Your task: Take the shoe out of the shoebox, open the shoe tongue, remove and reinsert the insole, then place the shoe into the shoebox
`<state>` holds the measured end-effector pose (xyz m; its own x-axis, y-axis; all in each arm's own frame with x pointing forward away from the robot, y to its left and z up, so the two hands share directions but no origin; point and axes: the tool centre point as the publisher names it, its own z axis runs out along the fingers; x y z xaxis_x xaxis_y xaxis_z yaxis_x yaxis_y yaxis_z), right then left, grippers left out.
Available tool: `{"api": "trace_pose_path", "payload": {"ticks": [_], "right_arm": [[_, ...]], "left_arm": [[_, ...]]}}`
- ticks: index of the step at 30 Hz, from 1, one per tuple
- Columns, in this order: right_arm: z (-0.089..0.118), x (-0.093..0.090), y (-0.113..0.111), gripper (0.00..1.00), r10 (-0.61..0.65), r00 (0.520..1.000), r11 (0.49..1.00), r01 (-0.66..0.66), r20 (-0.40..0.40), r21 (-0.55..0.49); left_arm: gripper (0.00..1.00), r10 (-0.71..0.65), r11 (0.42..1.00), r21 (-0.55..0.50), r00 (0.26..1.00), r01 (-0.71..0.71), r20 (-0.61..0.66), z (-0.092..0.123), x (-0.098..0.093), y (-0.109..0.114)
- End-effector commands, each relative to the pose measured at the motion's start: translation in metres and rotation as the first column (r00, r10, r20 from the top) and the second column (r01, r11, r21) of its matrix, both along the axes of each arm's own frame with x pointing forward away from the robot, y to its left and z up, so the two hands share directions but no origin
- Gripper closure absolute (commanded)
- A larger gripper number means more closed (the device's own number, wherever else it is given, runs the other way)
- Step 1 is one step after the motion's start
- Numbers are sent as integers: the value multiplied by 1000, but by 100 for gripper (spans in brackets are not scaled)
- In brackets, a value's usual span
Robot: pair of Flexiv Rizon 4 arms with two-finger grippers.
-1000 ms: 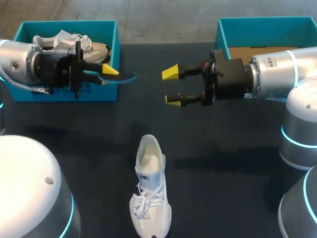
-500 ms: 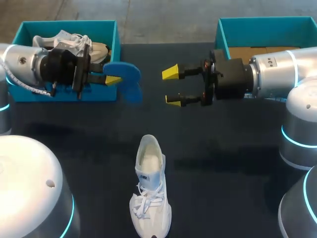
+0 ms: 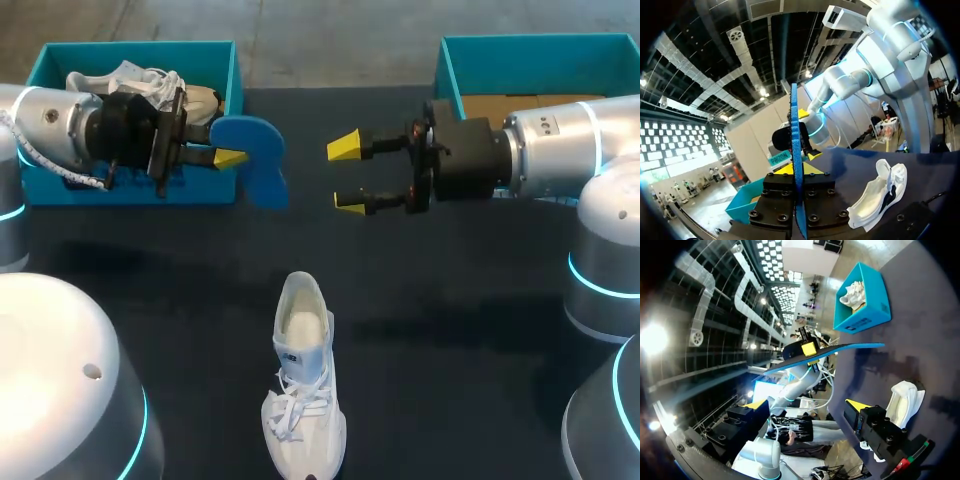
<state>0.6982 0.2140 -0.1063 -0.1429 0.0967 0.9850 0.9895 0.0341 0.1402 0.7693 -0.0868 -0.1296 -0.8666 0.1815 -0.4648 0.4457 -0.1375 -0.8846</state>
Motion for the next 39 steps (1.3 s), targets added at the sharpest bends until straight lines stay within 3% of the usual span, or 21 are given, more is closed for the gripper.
{"api": "trace_pose_path", "payload": {"ticks": [1,3,8,16,24,33,39], "right_arm": [[0,-1,1,0,-2,1000,1000,2,-1,-3],[0,-1,1,0,-2,1000,1000,2,-1,-3],[0,-1,1,0,-2,1000,1000,2,-1,-3],[0,-1,1,0,-2,1000,1000,2,-1,-3],[0,-1,1,0,-2,1000,1000,2,-1,-3],[0,-1,1,0,-2,1000,1000,2,-1,-3],[0,-1,1,0,-2,1000,1000,2,-1,-3]], "left_arm": [[100,-10,1000,0,994,10,-105,-2,0,-2],[100,-1,1000,9,950,4,-312,-5,2,-7],[100,28,999,54,831,2,-555,-9,6,-8],[100,30,999,40,489,10,-872,6,7,-5],[100,49,998,59,231,38,-972,12,-1,-4],[100,25,992,22,-23,123,-999,4,-10,-4],[100,47,993,27,-168,119,-985,1,-5,-2]]}}
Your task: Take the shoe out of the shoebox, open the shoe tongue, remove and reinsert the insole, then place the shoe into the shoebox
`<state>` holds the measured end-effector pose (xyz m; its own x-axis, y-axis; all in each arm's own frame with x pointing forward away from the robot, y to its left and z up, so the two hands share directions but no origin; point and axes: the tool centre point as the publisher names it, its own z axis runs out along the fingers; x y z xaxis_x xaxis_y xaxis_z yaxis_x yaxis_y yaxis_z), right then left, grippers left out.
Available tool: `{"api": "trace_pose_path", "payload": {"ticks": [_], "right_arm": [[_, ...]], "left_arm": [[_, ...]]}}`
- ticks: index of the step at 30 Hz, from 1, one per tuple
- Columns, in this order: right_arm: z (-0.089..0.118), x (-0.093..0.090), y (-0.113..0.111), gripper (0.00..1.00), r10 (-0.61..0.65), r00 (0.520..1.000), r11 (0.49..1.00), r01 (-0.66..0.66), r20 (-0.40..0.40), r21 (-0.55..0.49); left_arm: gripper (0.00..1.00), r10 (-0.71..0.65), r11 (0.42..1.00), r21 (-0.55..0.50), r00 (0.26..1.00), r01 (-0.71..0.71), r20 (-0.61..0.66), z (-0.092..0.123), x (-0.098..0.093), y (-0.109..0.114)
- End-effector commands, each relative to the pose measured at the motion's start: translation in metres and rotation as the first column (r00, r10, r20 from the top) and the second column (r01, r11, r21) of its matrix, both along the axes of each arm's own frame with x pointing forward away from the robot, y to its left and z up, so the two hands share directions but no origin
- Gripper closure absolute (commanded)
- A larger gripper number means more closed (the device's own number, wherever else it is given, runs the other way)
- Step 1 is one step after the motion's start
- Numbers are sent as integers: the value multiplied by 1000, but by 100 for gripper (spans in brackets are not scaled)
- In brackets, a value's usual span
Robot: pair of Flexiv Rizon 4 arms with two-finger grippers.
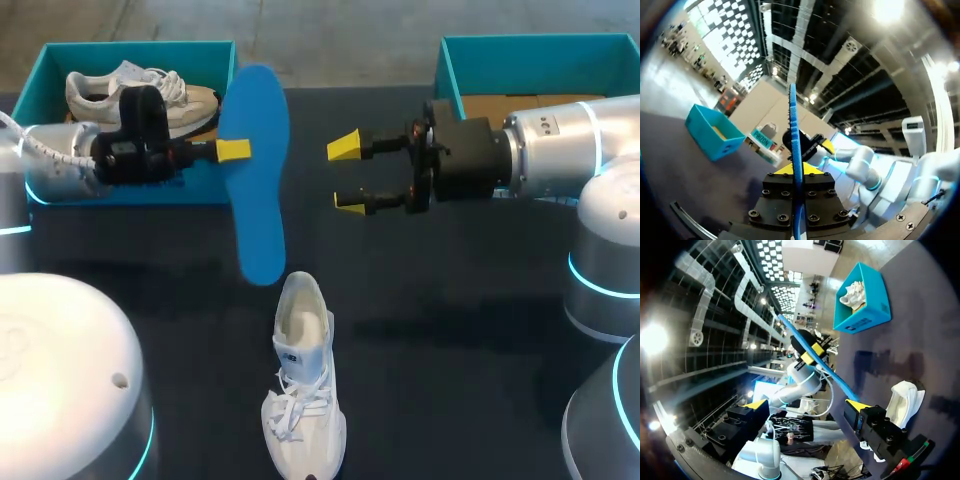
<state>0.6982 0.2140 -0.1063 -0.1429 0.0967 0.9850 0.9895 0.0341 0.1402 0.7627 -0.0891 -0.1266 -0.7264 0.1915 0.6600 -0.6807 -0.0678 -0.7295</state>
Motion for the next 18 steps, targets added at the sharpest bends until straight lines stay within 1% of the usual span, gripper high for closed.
{"api": "trace_pose_path", "payload": {"ticks": [1,3,5,9,14,18], "right_arm": [[0,-1,1,0,-2,1000,1000,2,-1,-3],[0,-1,1,0,-2,1000,1000,2,-1,-3],[0,-1,1,0,-2,1000,1000,2,-1,-3],[0,-1,1,0,-2,1000,1000,2,-1,-3],[0,-1,1,0,-2,1000,1000,2,-1,-3],[0,-1,1,0,-2,1000,1000,2,-1,-3]], "left_arm": [[100,-31,999,17,846,47,-532,-3,3,0],[100,-13,999,31,821,37,-571,-5,5,-1],[100,1,999,31,778,24,-628,-7,8,-2],[100,19,999,49,736,20,-677,-11,11,-4],[100,43,998,69,693,10,-719,-14,12,-5],[100,59,997,80,680,-1,-731,-16,13,-6]]}}
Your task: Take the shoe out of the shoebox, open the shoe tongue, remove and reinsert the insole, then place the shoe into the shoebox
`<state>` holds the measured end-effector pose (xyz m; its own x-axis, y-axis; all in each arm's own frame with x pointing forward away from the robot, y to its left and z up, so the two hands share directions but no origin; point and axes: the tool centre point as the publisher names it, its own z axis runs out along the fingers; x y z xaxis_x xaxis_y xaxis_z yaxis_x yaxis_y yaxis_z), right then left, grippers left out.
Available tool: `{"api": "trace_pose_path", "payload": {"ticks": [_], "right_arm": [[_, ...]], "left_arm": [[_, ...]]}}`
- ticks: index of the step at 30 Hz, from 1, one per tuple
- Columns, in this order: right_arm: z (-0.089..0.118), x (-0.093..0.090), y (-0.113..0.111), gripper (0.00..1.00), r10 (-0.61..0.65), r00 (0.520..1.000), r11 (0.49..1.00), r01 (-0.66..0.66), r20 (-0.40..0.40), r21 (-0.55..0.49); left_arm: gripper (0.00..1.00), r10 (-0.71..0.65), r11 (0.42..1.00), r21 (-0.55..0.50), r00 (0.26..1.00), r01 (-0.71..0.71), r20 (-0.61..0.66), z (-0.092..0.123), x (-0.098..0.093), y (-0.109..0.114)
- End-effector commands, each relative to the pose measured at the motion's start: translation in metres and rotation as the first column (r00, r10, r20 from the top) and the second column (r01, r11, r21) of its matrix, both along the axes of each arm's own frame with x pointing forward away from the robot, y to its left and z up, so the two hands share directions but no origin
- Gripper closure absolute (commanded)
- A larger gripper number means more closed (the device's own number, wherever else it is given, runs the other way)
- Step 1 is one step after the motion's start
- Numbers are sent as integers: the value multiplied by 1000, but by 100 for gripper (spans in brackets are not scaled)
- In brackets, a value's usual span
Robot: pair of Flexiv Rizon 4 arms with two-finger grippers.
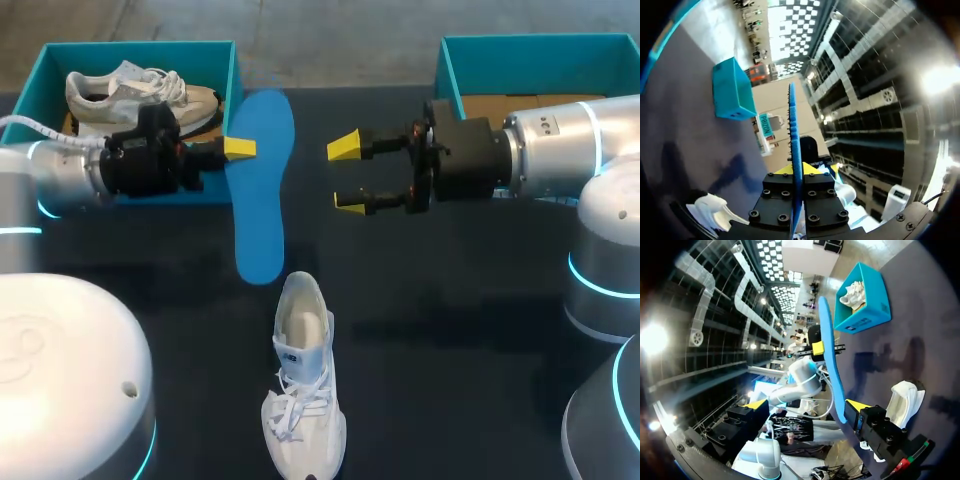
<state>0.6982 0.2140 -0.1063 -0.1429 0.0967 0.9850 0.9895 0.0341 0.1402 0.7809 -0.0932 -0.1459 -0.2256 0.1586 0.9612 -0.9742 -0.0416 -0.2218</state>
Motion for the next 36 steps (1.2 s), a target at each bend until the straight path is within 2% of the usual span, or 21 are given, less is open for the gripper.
{"api": "trace_pose_path", "payload": {"ticks": [1,8,13,25,36], "right_arm": [[0,-1,1,0,-2,1000,1000,2,-1,-3],[0,-1,1,0,-2,1000,1000,2,-1,-3],[0,-1,1,0,-2,1000,1000,2,-1,-3],[0,-1,1,0,-2,1000,1000,2,-1,-3],[0,-1,1,0,-2,1000,1000,2,-1,-3]], "left_arm": [[100,39,998,47,973,-29,-229,4,-5,-2],[100,36,998,56,969,-23,-245,1,-6,-2],[100,29,998,59,981,-18,-191,-2,-7,-2],[100,37,998,64,958,-19,-284,-8,-1,-3],[100,46,997,79,959,-25,-280,-9,0,-4]]}}
